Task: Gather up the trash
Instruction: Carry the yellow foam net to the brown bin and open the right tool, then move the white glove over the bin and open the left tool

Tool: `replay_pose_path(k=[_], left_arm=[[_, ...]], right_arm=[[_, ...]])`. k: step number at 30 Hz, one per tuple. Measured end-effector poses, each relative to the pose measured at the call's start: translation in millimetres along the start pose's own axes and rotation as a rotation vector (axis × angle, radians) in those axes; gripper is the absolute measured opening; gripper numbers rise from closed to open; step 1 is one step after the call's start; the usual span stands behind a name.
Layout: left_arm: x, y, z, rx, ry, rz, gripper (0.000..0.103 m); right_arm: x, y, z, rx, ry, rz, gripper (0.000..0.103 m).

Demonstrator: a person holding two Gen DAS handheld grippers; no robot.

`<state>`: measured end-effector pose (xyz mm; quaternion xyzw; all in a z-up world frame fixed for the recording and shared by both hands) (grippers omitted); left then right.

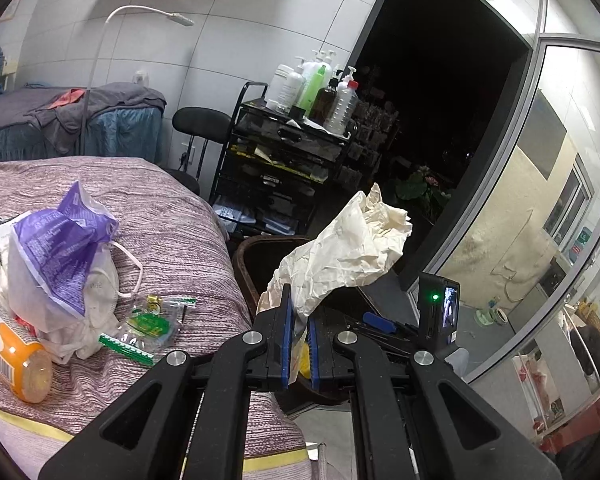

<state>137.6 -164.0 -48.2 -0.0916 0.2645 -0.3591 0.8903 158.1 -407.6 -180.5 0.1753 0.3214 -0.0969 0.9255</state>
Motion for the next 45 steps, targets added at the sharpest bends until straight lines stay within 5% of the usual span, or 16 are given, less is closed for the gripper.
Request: replay_pose_path(k=[13,39,42,44,45], left_arm=[[28,-21,-3,0.035,0.055,-0.04,0.007],[133,-42,-39,0.061,0.328,-0.031,0.009],[135,-43,-44,0.089,0.335,-0.018,0.025],[134,-43,-45,0.096,0.317,-0.008,0.06],[132,-43,-44,0.101,0.3,-0.002,0.064]], right_arm=[[-46,-13,5,0.036,-0.08,-0.021,0.077],[-98,-65,17,0.148,-0.198,-0.15,0.083],[-99,-68,20,0.154,-0.203,-0.157,0.084],[-99,-70,21,0.16,-0.208,-0.157,0.084],[-100,-71,21,0.164,-0.213,-0.153,0.084]])
Point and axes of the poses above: each gripper's, at about its wrist camera, not at the fingertips, and x roughly the way its jaws point, y to its left, z to its top, the point moved 5 cm from there along x, roughly the way its jaws point, and after that the axes turned 6 degrees about -y, right-handed, at the moved point
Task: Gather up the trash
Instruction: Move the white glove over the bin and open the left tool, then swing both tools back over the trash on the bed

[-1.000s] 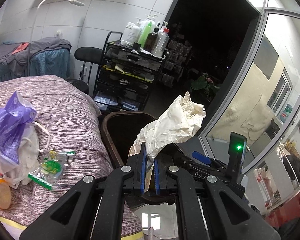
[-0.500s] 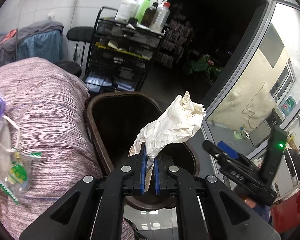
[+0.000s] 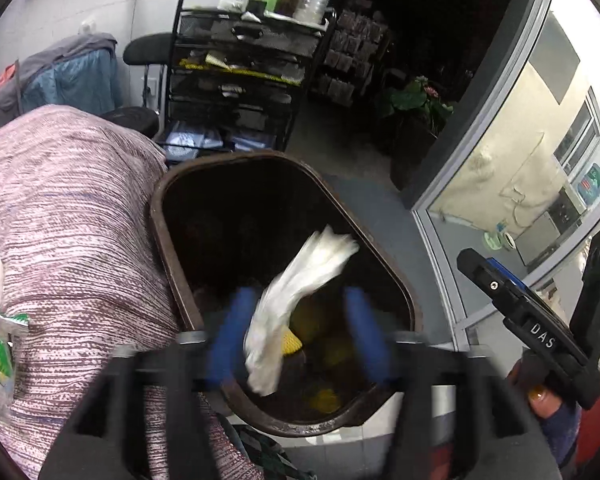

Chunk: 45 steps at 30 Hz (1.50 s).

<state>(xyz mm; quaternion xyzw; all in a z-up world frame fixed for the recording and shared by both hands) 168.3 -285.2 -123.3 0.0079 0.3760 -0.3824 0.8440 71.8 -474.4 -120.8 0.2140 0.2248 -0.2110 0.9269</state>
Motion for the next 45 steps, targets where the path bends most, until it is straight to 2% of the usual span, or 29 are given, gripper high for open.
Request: replay_pose_path(k=[4,8,13,16,24,28,35,38,41,45], left_arm=[[-5,-4,2,0.036,-0.039,0.024,0.077],[-18,-8,5,0.058,-0.075,0.045,0.08],[-55,-6,7,0.083,-0.161,0.095,0.089],[-77,0,7,0.063,-0.212,0.123,0.093],[-134,43,-9,-0.064,-0.278,0.216,0.097],[-162,75,-22,-0.115,-0.302,0.297,0.097],[-212,146,-52,-0.231,-0.314,0.446,0.097],[-230,176,-68,-0.295,-0.308,0.497,0.097],[-243,200,-80,-0.372,-0.299,0.513,0.097],[-250,220,-89,-0.445,-0.284,0.517,0.097]], right_arm=[[-6,2,2,0.012,-0.031,0.022,0.084],[-8,16,0,-0.012,-0.031,0.06,0.084],[-7,35,-4,-0.039,-0.018,0.094,0.084],[-8,49,-6,-0.061,-0.011,0.122,0.084],[-11,107,-17,-0.129,0.022,0.25,0.084],[-21,150,-25,-0.201,0.05,0.384,0.084],[-46,247,-51,-0.361,0.136,0.69,0.084],[-57,278,-64,-0.419,0.163,0.776,0.084],[-60,305,-74,-0.471,0.177,0.798,0.084],[-57,330,-81,-0.511,0.183,0.764,0.084]])
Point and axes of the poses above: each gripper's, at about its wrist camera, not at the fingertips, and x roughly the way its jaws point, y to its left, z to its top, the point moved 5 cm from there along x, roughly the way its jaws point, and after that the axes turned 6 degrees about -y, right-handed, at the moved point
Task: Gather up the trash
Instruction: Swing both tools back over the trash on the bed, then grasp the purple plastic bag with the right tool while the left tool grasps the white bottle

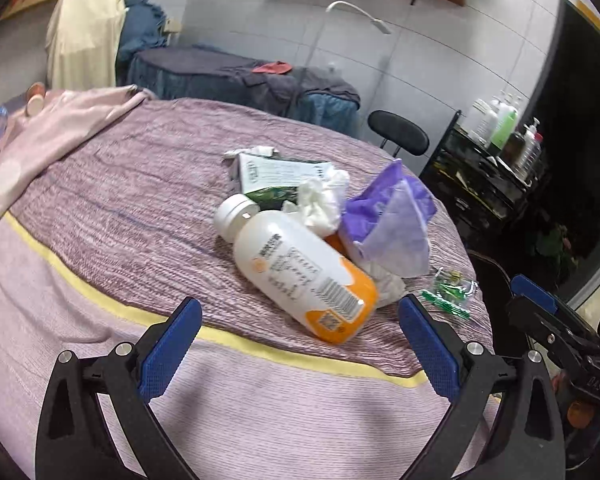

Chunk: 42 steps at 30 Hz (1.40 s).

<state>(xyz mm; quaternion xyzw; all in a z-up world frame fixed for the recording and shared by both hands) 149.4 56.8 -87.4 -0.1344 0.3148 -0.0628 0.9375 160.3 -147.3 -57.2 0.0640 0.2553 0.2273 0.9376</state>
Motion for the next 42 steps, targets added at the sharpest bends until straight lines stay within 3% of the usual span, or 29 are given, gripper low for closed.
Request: replay_pose_path(k=[8,18,21,22,29,33,37,38,39,40,41,42], left_arm=[[3,17,0,-0.049,0.013,0.001,0.097],[17,24,-2,-0.086,0.057,-0.001,0.097],[21,22,-4,-0.093,0.075,-0.005,0.097],[22,21,-4,-0.094,0.079,-0.007,0.097],[35,16,-2,-0.124,0.12,-0.021,0.097],[42,11,2,-0.132,0.131,-0.023,0.097],[50,9,2,-0.14,0.153,-0.013,0.097],[51,8,1,-0.142,0.155,-0.013,0.097],[50,7,0,-0.142,0.155,-0.012,0.097],[48,6,-1,-0.136,0.153,-0.012,0.097],[47,5,-2,-0.129,0.15,-0.012,0.097],[46,5,-2,-0.123,0.148,-0.01,0.097]], right_arm=[[61,27,18,-0.108,0.072,-0.038,0.084],[110,34,40,-0.069,0.112,-0.104,0.081],[124,29,34,-0.08,0.151,-0.128,0.045],[126,27,32,-0.075,0.161,-0.123,0.026],[97,25,42,-0.06,0.064,-0.066,0.002],[77,25,52,-0.075,0.014,-0.066,0.001],[69,18,56,-0.043,-0.006,-0.043,0.003],[69,17,57,-0.044,-0.006,-0.056,0.011],[70,16,57,-0.045,-0.006,-0.062,0.021],[72,17,58,-0.042,-0.007,-0.065,0.06],[74,18,58,-0.036,-0.006,-0.074,0.084],[79,18,59,-0.022,0.0,-0.084,0.084]])
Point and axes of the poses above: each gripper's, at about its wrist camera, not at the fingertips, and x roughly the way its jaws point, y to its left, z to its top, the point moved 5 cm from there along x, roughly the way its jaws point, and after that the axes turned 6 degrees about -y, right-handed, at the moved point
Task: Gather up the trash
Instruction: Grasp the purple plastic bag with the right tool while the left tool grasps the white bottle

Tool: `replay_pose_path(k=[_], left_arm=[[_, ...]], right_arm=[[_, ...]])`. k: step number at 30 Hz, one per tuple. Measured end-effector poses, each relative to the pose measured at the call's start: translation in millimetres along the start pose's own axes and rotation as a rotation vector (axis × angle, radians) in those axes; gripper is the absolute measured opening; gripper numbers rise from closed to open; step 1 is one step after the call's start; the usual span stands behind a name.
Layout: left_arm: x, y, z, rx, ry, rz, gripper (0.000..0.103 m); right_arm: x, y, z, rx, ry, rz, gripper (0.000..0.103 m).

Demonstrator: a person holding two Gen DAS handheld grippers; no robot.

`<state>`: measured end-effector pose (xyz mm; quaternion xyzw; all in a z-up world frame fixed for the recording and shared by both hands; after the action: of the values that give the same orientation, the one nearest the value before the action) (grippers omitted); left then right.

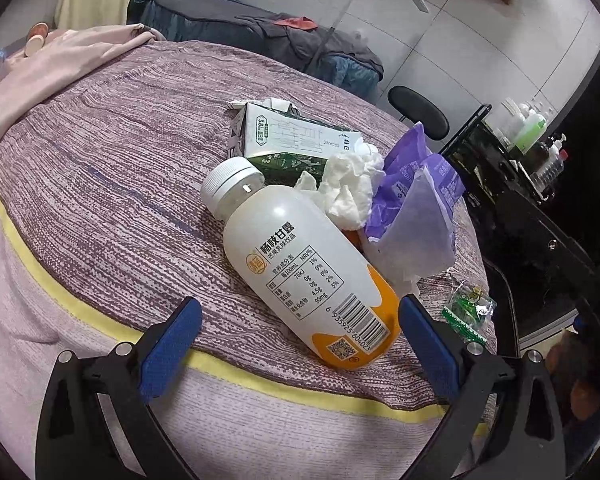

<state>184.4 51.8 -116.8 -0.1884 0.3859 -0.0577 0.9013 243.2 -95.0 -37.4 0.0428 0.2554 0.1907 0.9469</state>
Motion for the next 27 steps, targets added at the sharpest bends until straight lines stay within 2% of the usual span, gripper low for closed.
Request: replay_pose_path(k=[2,7,9,11,13,16,20,27], left_arm=[[-3,0,-3,0.008,-0.004,0.004,0.097],[-7,2,-7,0.017,-0.008,0.005,0.097],[-7,3,-9,0.02,-0.006,0.004,0.097],[-7,4,-10,0.015,-0.003,0.002,0.097],[-5,4,-10,0.012,0.003,-0.002,0.097],[-2,6,-7,-0.003,0.009,-0.01,0.097],[4,6,1,-0.046,0.023,-0.017,0.097],[26,-2,15,-0.067,0.079,0.003,0.097]], right_arm=[[13,4,0,0.024,0.031,-0.003,0.084],[64,11,-14,0.044,0.187,-0.07,0.084],[73,8,-18,0.039,0.194,-0.095,0.063],[75,7,-20,0.02,0.19,-0.086,0.036],[69,2,-19,0.026,0.172,-0.069,0.025],[46,-2,-11,0.047,0.098,-0.026,0.021],[7,-5,0,0.032,0.001,-0.01,0.02],[-42,-3,1,-0.024,-0.083,-0.031,0.02]])
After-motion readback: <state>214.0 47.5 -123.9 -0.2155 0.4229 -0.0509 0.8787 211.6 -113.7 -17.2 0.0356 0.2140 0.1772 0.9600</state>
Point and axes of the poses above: each gripper's, at about its wrist camera, not at the fingertips, and x roughly the way its jaws point, y to its left, z to its top, the point moved 5 cm from there along x, roughly the way its jaws point, and after that the axes turned 6 degrees about -y, right-handed, at the moved point
